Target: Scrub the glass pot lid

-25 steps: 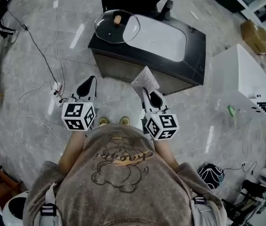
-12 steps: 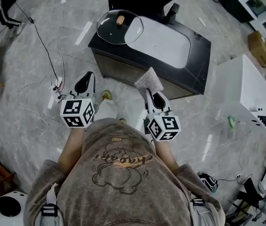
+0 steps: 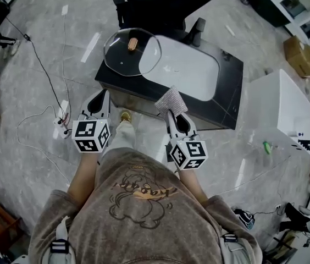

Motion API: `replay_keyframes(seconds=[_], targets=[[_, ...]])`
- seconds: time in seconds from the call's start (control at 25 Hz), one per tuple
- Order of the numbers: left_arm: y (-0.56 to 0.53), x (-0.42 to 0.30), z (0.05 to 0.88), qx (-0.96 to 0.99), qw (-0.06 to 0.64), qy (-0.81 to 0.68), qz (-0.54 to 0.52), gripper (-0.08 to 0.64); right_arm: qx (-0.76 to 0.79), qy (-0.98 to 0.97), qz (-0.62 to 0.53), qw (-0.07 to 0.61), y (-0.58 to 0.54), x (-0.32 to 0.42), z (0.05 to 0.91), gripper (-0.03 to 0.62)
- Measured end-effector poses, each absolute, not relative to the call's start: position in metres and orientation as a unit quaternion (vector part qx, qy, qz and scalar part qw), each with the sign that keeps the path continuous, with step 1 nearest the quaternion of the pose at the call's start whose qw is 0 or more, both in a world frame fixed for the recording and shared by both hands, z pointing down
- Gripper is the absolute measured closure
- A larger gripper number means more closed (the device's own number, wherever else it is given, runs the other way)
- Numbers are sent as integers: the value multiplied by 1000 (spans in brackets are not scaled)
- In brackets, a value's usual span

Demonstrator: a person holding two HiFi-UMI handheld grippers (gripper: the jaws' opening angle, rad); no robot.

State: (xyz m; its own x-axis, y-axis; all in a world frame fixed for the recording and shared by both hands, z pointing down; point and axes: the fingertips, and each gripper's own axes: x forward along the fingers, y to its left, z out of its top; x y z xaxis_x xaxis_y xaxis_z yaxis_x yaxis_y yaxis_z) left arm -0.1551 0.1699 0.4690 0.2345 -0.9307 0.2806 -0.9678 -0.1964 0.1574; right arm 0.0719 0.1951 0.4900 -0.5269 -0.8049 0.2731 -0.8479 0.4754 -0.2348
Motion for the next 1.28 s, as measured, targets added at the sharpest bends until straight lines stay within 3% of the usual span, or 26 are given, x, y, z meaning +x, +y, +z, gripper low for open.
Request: replay_keyframes(seconds=[0.4, 0.76, 0.8, 0.84, 0.92, 1.28], targets=[[38, -173, 474, 791, 178, -580, 79, 541, 503, -845, 168, 61, 74, 38, 476, 509], [-34, -174, 459, 813, 151, -554, 95, 538, 534, -827, 167, 51, 10, 30, 462, 509], [-40, -173, 459, 814, 154, -552, 94, 501, 535, -827, 168, 50, 5, 30, 461, 509], [-45, -171, 460, 814, 158, -551, 93, 400, 535, -826, 168, 49, -1, 31, 462, 509], [-55, -169, 461, 811, 164, -554, 94, 324, 533, -827, 168, 50, -10, 32, 463, 509], [-87, -152, 484, 800, 170, -560, 130, 304, 512, -840, 170, 61, -50, 45, 467, 509]])
